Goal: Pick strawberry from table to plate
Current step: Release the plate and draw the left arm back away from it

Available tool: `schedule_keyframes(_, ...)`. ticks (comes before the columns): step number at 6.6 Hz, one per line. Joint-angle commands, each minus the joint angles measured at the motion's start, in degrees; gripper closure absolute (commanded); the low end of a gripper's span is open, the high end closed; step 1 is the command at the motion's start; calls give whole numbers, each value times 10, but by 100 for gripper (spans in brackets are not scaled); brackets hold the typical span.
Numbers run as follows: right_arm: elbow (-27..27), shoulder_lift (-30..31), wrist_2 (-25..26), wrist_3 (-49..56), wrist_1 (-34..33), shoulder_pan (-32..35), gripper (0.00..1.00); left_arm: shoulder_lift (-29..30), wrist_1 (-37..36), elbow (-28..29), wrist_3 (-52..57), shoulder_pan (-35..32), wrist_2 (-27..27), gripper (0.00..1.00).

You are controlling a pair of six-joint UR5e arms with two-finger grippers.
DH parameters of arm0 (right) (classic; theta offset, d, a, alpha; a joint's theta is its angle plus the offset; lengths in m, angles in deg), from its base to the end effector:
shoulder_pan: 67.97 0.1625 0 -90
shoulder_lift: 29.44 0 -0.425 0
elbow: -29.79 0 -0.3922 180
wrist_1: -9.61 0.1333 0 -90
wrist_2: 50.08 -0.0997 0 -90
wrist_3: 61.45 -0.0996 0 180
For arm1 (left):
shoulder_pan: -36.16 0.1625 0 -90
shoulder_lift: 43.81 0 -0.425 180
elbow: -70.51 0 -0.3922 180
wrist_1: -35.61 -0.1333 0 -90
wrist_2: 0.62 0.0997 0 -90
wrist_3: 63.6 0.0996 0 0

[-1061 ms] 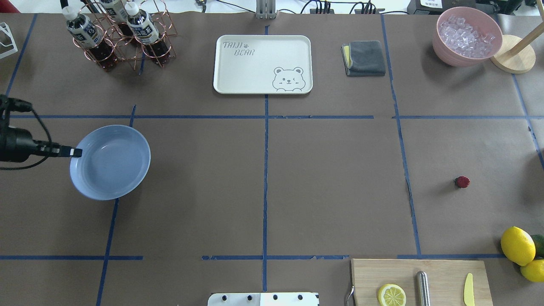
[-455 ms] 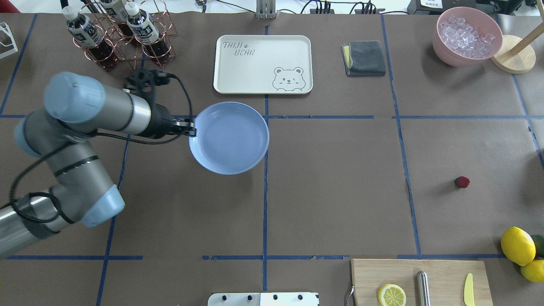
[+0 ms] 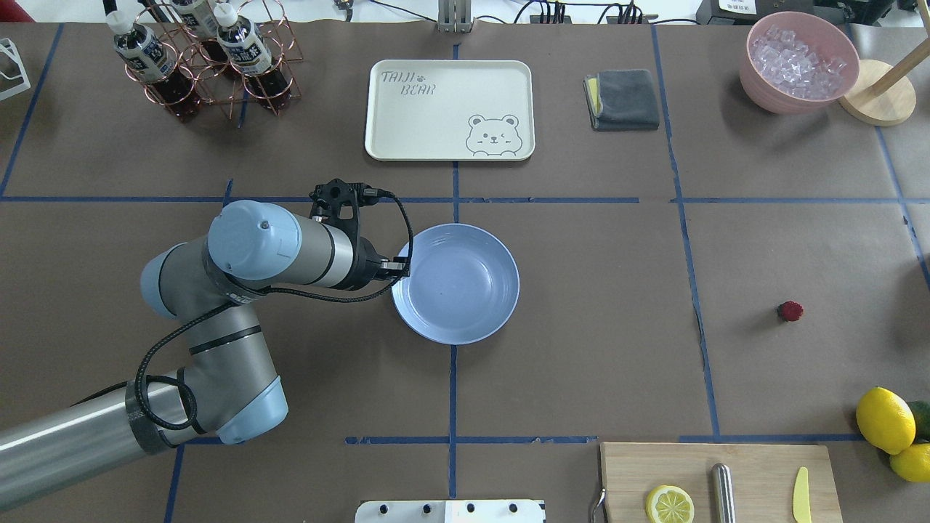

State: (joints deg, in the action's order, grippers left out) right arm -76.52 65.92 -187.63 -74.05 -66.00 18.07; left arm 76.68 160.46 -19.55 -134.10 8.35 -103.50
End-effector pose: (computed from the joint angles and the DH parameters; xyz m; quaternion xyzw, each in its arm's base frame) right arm 0.0276 -0.4673 0.5292 0.1420 -0.4181 -0.0209 0.8970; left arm 0.5524 -0.4170 0.2791 0.1289 0.5296 -0.0002 0.8384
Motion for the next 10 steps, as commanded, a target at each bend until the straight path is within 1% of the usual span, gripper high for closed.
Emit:
schedule_keyframes(1,0,0,-1,-1,0,0,0,-1,1,2,1,1,1,96)
schedule_keyframes(2,0,0,-1,0,0,0,0,-1,1,2,-1,1,1,46)
schedule_keyframes(3,-1,-1,-1,1,0,0,0,-2,1,0,0,1,1,0)
schedule_keyframes(4,-16,0,-2,1,0,0,0,-2,-1,-18,1,0,2,0)
schedule_keyframes(5,-37,0,-1,0,1,0,0,-25,-21,-63,14,-32,-8,0)
schedule_keyframes(6,-45,-9,-2,5,37,-12,0,-52,-89,-120,103,-82,-59,0)
schedule_keyframes(7,-43,-2,-10,-31,120,-20,0,-63,-202,-175,233,-163,-75,0)
schedule_keyframes(8,-43,-7,-11,-80,143,-45,0,-82,-263,-190,388,-238,-86,0)
schedule_keyframes(9,-45,-25,-3,-109,143,-95,0,-126,-264,-180,535,-322,-166,0)
schedule_keyframes(10,-46,-50,24,-151,139,-133,0,-162,-281,-153,654,-450,-245,0)
